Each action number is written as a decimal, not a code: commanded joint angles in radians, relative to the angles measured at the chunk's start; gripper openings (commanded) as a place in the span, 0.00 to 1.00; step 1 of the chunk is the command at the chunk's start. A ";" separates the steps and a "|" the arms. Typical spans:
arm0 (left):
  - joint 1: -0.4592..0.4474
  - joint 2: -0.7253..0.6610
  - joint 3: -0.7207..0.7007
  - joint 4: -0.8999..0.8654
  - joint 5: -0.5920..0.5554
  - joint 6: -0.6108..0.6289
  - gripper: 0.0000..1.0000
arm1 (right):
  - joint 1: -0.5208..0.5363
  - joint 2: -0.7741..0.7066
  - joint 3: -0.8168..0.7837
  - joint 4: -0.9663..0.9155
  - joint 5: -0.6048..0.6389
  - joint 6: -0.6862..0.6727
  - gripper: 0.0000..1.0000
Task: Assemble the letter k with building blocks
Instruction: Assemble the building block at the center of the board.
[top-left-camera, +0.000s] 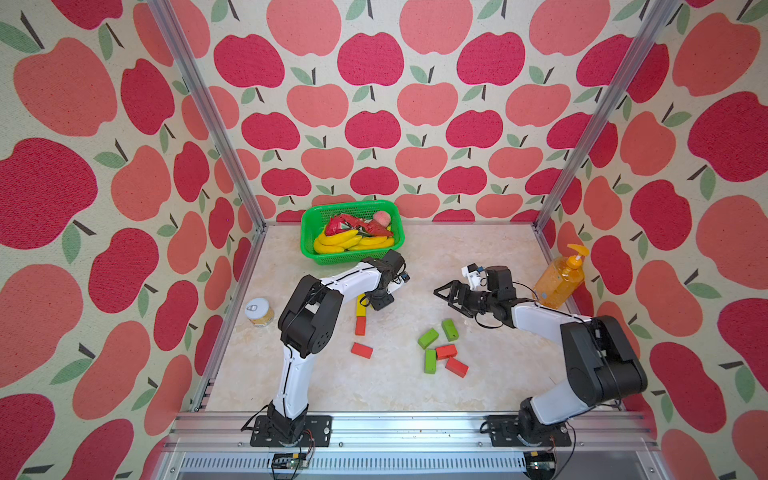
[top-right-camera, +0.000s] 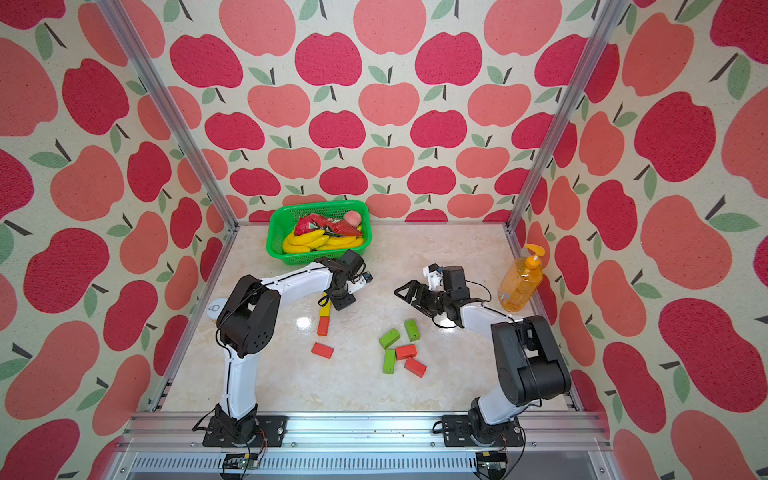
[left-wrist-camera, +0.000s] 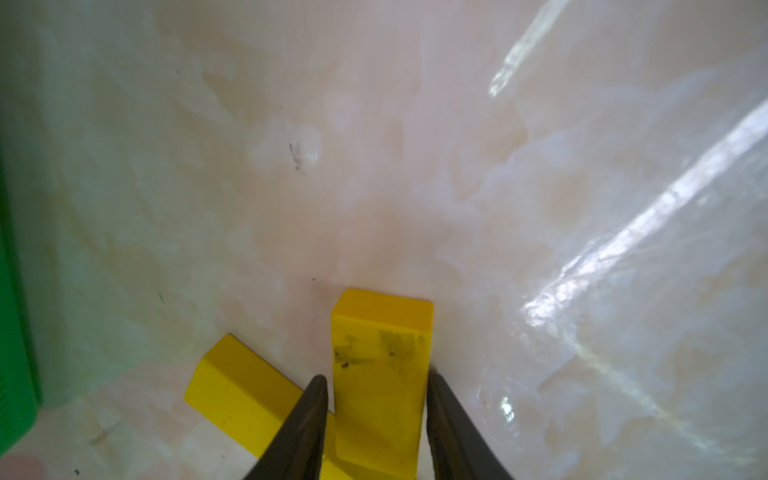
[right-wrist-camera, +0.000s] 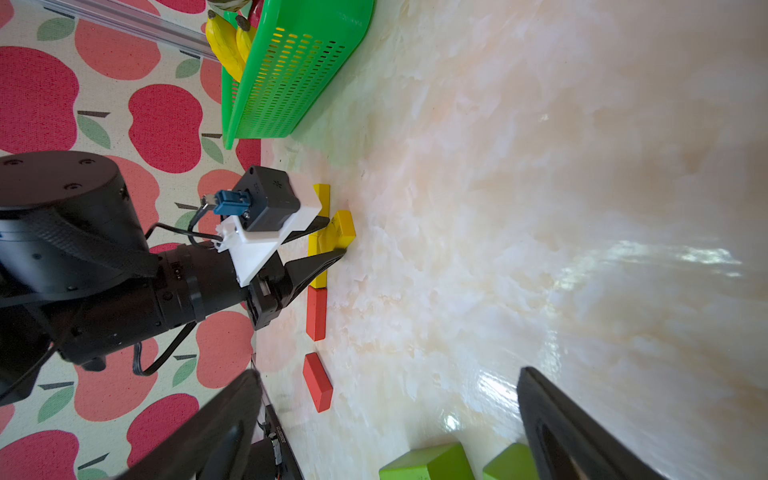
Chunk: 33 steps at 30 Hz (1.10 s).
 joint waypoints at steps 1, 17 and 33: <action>0.002 -0.025 -0.006 -0.033 -0.015 -0.001 0.43 | -0.009 0.003 0.004 -0.005 -0.007 -0.004 0.99; 0.002 -0.033 0.000 -0.041 0.000 0.001 0.31 | -0.010 0.007 0.006 -0.005 -0.007 -0.004 0.99; 0.003 -0.027 0.002 -0.043 -0.014 -0.002 0.39 | -0.010 0.011 0.007 -0.006 -0.006 -0.005 0.99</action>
